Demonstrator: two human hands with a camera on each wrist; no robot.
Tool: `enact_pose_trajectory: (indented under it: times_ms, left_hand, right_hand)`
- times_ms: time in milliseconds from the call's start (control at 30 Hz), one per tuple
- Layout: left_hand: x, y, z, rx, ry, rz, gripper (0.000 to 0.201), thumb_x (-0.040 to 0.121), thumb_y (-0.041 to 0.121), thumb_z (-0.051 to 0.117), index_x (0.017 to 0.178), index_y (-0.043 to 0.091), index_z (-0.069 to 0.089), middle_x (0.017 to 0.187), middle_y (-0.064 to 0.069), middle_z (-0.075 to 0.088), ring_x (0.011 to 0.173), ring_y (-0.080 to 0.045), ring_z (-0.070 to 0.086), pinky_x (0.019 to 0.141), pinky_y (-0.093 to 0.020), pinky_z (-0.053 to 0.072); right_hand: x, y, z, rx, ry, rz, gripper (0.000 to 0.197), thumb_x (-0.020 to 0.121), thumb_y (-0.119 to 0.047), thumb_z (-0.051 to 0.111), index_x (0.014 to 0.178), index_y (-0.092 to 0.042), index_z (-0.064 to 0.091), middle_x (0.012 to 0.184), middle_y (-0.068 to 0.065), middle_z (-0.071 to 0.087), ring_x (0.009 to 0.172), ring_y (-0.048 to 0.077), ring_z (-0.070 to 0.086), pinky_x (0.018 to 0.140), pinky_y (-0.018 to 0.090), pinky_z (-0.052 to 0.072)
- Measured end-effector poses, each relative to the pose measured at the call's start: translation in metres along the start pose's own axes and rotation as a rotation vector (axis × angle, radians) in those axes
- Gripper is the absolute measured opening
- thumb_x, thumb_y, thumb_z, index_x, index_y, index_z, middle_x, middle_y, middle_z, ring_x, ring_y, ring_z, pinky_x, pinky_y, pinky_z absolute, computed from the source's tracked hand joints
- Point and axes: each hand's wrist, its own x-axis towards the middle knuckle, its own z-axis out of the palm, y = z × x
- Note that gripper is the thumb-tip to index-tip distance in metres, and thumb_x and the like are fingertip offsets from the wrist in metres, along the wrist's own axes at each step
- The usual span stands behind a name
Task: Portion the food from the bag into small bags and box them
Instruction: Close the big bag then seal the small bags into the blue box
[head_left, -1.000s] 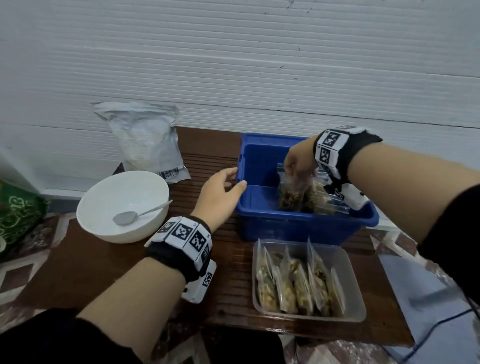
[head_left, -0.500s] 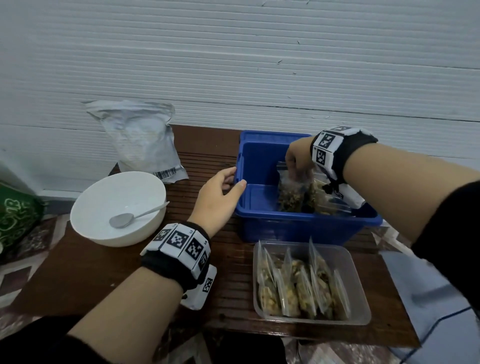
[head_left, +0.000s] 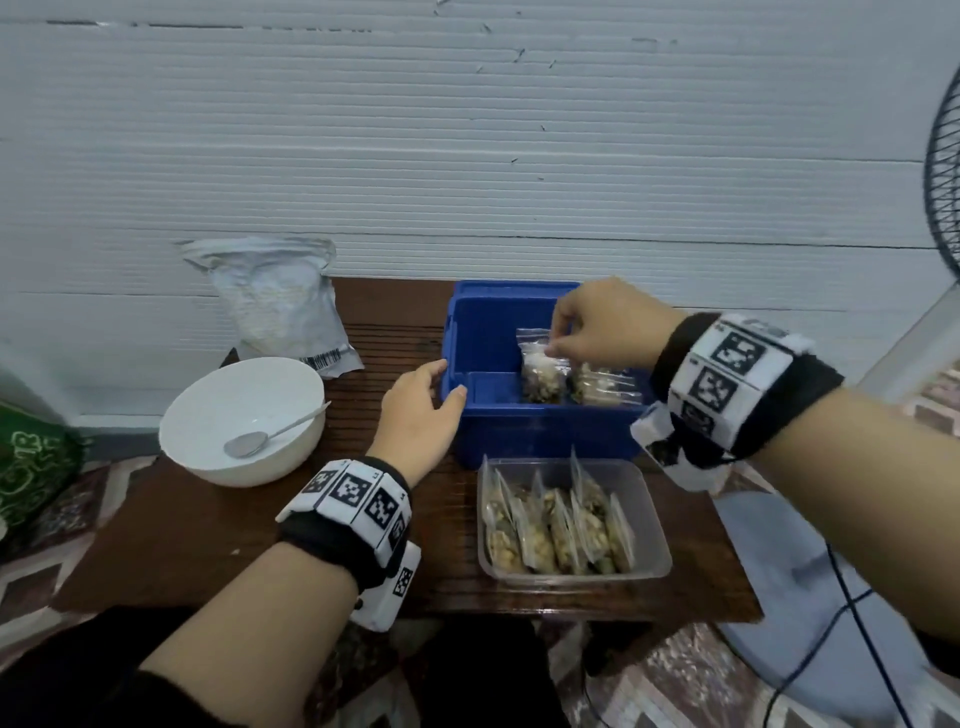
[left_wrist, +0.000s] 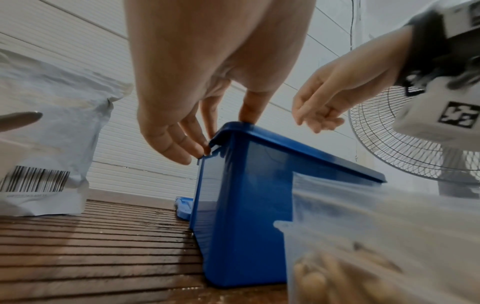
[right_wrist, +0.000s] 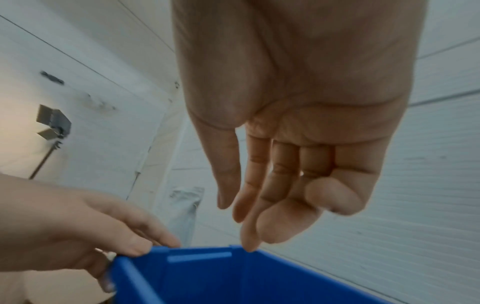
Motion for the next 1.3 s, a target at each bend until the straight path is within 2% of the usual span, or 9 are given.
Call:
enact_pose_trajectory:
  times_ms: [100,200,367,533,633,767,967,1100,1300]
  left_hand:
    - [-0.008,-0.008,0.005,0.009,0.003,0.000,0.069,0.080,0.055,0.053,0.141,0.024,0.044,0.133,-0.001,0.055,0.121,-0.020,0.052,0.103,-0.045,0.044]
    - [-0.008,-0.027,0.015,0.022,0.003,-0.008,0.080,0.067,0.065,0.047,0.139,0.032,0.043,0.133,0.002,0.055,0.121,-0.020,0.052,0.102,-0.046,0.045]
    - [-0.047,0.004,0.014,0.105,-0.031,-0.034,0.066,0.089,0.036,0.059,0.147,0.021,0.031,0.144,-0.008,0.038,0.130,-0.028,0.040,0.109,-0.048,0.036]
    - [-0.069,0.011,0.023,0.093,0.045,-0.043,0.059,0.090,0.025,0.061,0.142,0.017,0.034,0.138,-0.009,0.035,0.128,-0.025,0.037,0.111,-0.036,0.032]
    - [-0.076,0.018,0.027,0.088,0.115,0.005,0.046,0.089,0.024,0.063,0.131,0.016,0.045,0.127,-0.004,0.041,0.122,-0.021,0.040,0.104,-0.030,0.033]
    - [-0.078,0.028,0.034,0.013,-0.004,0.199,0.034,0.090,0.027,0.064,0.123,0.021,0.055,0.116,0.007,0.052,0.114,-0.013,0.047,0.104,-0.034,0.039]
    - [-0.078,0.044,0.042,-0.063,-0.129,0.368,0.028,0.094,0.022,0.060,0.121,0.025,0.060,0.116,0.012,0.062,0.104,0.008,0.051,0.087,-0.003,0.036]
    - [-0.075,0.047,0.045,-0.090,-0.044,0.365,0.007,0.092,0.020,0.062,0.095,0.022,0.068,0.094,0.012,0.066,0.088,0.006,0.057,0.076,-0.001,0.038]
    - [-0.075,0.052,0.042,-0.145,-0.036,0.363,0.007,0.093,0.014,0.060,0.097,0.018,0.065,0.089,0.013,0.062,0.081,0.010,0.055,0.073,-0.001,0.038]
  right_hand:
    - [-0.044,0.005,0.017,-0.032,0.043,0.065,0.026,0.091,-0.023,0.058,0.079,-0.001,0.066,0.077,0.014,0.065,0.068,0.021,0.056,0.054,0.028,0.039]
    - [-0.081,0.012,0.041,-0.086,0.024,0.203,0.039,0.091,-0.036,0.059,0.061,-0.013,0.047,0.062,0.003,0.050,0.065,0.021,0.053,0.056,0.028,0.038]
    - [-0.119,0.023,0.087,-0.031,-0.100,0.332,0.040,0.088,-0.049,0.055,0.064,-0.018,0.045,0.067,-0.002,0.052,0.063,0.017,0.053,0.049,0.027,0.036]
    - [-0.135,0.015,0.109,-0.004,0.004,0.380,0.024,0.093,-0.026,0.047,0.105,-0.009,0.059,0.106,0.010,0.064,0.099,0.030,0.062,0.076,0.033,0.047]
    - [-0.138,0.011,0.099,-0.023,0.121,0.359,0.017,0.090,-0.016,0.046,0.100,-0.010,0.057,0.103,0.010,0.063,0.097,0.031,0.061,0.075,0.033,0.047]
    - [-0.133,0.013,0.083,-0.018,0.330,0.234,0.014,0.089,-0.013,0.047,0.099,-0.012,0.057,0.100,0.010,0.061,0.093,0.029,0.058,0.082,0.039,0.048]
    - [-0.118,0.015,0.081,0.131,0.477,0.106,0.012,0.090,-0.013,0.053,0.098,-0.016,0.063,0.092,0.005,0.053,0.092,0.028,0.053,0.081,0.039,0.044]
    - [-0.110,0.016,0.087,0.283,0.507,0.069,0.009,0.090,-0.013,0.056,0.094,-0.017,0.064,0.090,-0.001,0.048,0.088,0.019,0.049,0.080,0.033,0.041]
    - [-0.108,0.016,0.089,0.553,0.600,0.037,0.021,0.087,-0.001,0.058,0.094,-0.019,0.064,0.083,-0.007,0.057,0.075,-0.001,0.050,0.066,0.006,0.037]
